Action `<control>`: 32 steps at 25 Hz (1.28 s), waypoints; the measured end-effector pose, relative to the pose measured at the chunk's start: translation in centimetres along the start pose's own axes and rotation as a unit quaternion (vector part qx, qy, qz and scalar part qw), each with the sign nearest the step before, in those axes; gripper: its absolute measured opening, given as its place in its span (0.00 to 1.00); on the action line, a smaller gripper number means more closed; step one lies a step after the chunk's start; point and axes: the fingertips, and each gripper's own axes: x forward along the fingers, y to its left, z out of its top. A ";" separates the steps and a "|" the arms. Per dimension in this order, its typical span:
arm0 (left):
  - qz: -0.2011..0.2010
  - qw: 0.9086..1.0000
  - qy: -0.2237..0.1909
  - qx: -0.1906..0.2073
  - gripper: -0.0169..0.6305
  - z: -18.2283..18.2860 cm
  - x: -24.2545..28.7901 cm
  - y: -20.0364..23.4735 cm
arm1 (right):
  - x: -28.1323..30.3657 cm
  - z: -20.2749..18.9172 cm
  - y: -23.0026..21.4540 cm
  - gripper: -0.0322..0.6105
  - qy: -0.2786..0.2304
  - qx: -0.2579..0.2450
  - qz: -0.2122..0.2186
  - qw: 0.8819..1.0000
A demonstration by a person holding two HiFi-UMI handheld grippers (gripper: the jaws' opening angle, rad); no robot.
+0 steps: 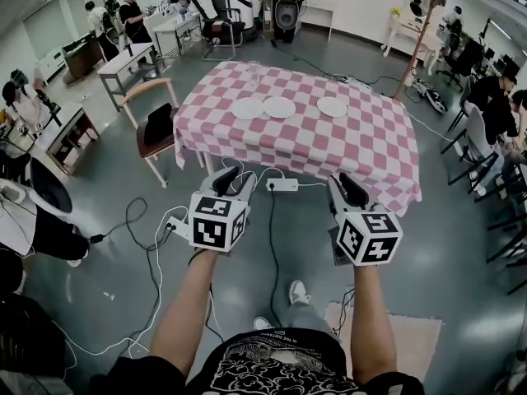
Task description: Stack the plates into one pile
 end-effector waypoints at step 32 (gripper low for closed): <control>0.044 0.998 0.015 -0.033 0.46 5.0 23.1 7.3 | 22.3 1.0 -13.2 0.43 0.047 0.009 0.075 0.996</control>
